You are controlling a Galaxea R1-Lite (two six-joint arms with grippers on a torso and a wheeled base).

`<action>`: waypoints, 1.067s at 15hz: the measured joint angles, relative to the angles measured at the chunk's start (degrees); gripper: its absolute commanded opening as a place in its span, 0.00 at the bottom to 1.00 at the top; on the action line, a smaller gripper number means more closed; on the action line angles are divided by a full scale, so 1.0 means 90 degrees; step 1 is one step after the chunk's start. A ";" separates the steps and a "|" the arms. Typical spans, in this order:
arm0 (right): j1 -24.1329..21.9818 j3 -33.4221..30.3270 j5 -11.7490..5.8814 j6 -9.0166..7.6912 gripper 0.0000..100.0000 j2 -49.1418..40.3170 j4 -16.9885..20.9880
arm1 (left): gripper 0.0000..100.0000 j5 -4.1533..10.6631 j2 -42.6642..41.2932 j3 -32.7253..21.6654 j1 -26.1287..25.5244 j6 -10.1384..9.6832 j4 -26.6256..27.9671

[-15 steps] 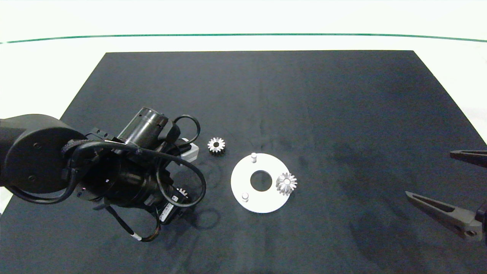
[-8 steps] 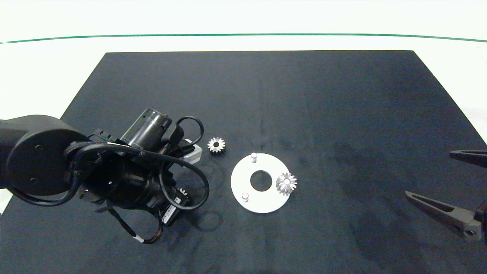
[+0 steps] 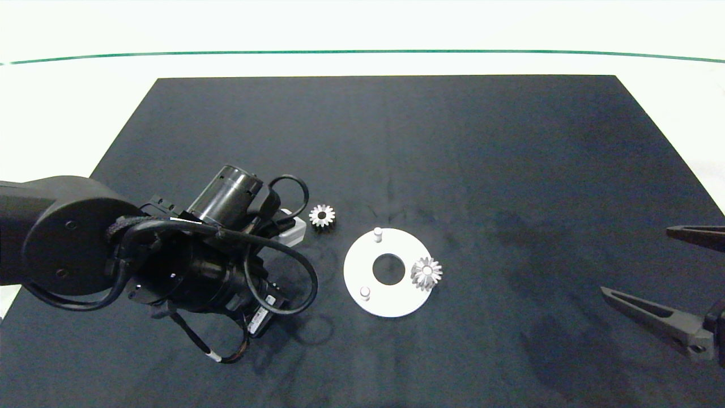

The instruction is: Install three planetary gears onto the carrier pins

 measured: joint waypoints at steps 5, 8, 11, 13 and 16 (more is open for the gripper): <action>0.0009 0.0028 0.0000 -0.0009 1.00 0.0030 -0.0009 | 0.36 0.0000 0.0005 0.0111 0.0003 0.0000 -0.0073; 0.0012 0.0031 0.0000 -0.0009 1.00 0.0037 -0.0009 | 0.30 0.0000 -0.0001 0.0138 0.0003 0.0003 -0.0267; 0.0012 0.0031 0.0000 -0.0008 1.00 0.0034 -0.0009 | 0.24 0.0051 -0.0104 0.0138 -0.0077 -0.0009 -0.0275; 0.0012 0.0031 0.0003 -0.0008 1.00 0.0030 -0.0009 | 0.20 0.0061 -0.0237 0.0007 -0.0255 -0.0116 -0.0107; 0.0012 0.0028 -0.0003 -0.0018 1.00 -0.0015 -0.0009 | 0.19 0.0070 -0.0458 -0.0489 -0.0748 -0.0322 0.0855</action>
